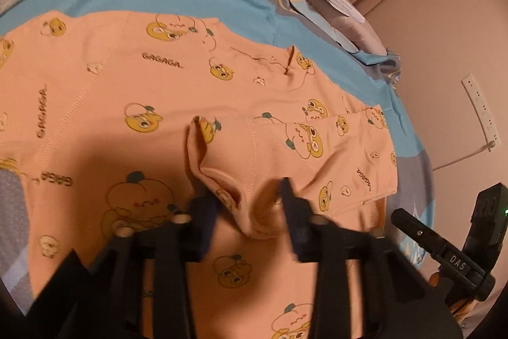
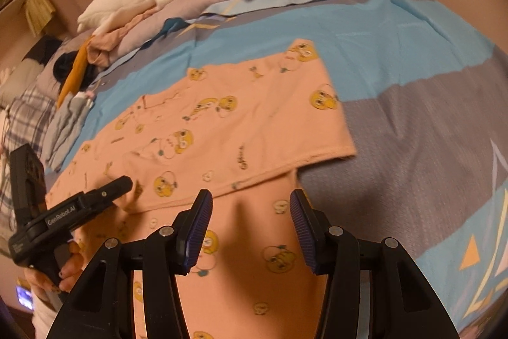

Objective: Fold small clothes
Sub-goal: 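Grasp the other sleeve cuff with the left gripper and lift it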

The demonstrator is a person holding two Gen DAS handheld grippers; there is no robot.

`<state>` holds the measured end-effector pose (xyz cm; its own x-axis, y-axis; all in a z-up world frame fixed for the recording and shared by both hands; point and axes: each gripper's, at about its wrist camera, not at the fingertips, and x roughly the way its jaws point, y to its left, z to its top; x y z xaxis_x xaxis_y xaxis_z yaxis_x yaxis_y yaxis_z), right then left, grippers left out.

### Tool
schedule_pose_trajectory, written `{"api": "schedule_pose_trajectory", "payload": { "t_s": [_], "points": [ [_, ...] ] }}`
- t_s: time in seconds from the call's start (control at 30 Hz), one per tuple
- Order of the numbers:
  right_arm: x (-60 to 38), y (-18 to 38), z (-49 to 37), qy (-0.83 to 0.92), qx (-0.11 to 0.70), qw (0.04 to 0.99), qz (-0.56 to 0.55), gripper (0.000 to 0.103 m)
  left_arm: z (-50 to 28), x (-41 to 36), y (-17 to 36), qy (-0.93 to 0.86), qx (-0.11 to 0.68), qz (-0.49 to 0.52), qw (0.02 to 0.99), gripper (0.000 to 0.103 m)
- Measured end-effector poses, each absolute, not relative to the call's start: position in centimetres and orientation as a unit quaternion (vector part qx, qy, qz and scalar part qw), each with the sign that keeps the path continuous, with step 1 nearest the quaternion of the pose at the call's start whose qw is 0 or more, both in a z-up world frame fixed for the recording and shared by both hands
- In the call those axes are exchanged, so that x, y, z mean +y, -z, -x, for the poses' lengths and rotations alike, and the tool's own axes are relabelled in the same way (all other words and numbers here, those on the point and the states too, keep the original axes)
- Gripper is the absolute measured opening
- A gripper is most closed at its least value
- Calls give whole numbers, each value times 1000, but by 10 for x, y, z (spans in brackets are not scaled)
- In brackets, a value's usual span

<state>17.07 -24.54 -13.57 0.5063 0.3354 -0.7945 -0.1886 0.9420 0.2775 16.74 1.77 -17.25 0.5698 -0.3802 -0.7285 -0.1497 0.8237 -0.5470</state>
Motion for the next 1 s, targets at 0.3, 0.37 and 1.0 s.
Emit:
{"api": "schedule_pose_trajectory", "payload": {
  "t_s": [0.3, 0.37, 1.0],
  "points": [
    [-266, 141, -171, -138, 476, 863, -102, 50, -166, 9, 126, 71, 394, 269, 876, 5],
    [-269, 141, -171, -134, 475, 863, -106, 50, -165, 11, 102, 75, 373, 262, 887, 5],
    [-264, 139, -193, -146, 473, 859, -131, 50, -149, 66, 29, 22, 302, 232, 924, 5]
  ]
}}
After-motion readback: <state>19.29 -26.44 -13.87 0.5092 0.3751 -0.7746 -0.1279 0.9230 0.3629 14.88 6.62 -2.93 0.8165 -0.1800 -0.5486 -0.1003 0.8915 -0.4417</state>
